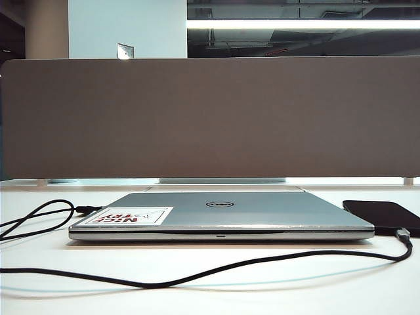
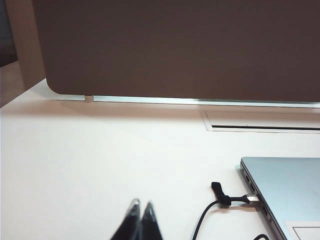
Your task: Pick up the charging cable and the phone, plug the charging cable into the charging port on the phone, and finally place them back on the table.
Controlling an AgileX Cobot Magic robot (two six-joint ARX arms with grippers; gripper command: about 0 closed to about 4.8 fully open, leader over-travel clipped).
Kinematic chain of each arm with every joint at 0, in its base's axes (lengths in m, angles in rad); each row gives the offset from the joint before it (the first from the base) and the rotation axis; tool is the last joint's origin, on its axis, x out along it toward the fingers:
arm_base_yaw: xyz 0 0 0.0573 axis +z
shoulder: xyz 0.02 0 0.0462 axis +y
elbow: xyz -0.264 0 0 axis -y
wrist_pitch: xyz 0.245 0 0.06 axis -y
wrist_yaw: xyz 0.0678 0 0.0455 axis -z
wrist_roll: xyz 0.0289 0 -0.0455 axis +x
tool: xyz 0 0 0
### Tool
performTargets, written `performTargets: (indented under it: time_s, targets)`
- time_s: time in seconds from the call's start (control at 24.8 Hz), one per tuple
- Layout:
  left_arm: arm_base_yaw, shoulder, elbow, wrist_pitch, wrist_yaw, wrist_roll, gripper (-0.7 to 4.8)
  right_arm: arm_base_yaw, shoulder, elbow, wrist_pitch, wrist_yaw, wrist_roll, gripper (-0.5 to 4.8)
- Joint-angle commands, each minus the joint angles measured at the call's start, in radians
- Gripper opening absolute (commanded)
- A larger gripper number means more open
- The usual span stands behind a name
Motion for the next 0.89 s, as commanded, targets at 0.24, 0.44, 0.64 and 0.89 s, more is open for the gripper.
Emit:
performTargets:
  time_s: [0.24,0.44,0.64,0.89]
  targets:
    - [0.0,0.0,0.003,0.012,0.002,-0.003,-0.05,-0.021,-0.002,-0.006,0.07,0.01,-0.001,-0.05]
    - [0.0,0.0,0.003,0.012,0.002,-0.003,-0.05,-0.021,-0.002,-0.006,0.077,0.009,-0.001,-0.05]
    - [0.0,0.0,0.003,0.013,0.002,-0.003,-0.05,-0.021,-0.002,-0.006,0.077,0.009,-0.001,-0.05]
    - [0.0,0.0,0.003,0.012,0.002,-0.003,-0.05,-0.022,-0.002,-0.006,0.077,0.009,-0.001,-0.05]
